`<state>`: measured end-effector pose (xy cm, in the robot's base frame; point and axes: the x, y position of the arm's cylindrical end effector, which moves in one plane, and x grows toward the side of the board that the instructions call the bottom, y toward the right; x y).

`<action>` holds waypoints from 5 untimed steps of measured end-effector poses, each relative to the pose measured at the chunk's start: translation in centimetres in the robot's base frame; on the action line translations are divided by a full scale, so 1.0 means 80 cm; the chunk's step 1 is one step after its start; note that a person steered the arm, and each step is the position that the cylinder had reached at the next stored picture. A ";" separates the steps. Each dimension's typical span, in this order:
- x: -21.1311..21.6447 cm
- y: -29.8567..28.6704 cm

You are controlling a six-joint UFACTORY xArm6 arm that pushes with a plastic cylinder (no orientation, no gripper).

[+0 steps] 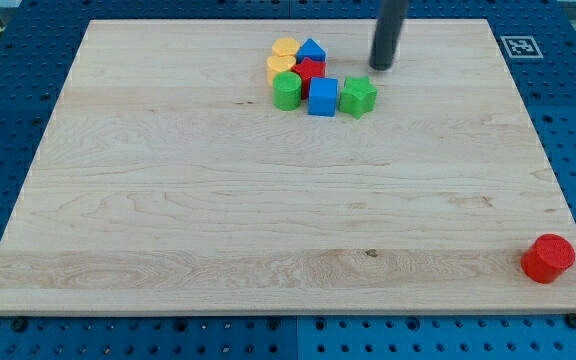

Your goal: Push red star below yellow heart

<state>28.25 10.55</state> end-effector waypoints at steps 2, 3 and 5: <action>0.008 -0.065; 0.027 -0.087; 0.055 -0.114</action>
<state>32.61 1.45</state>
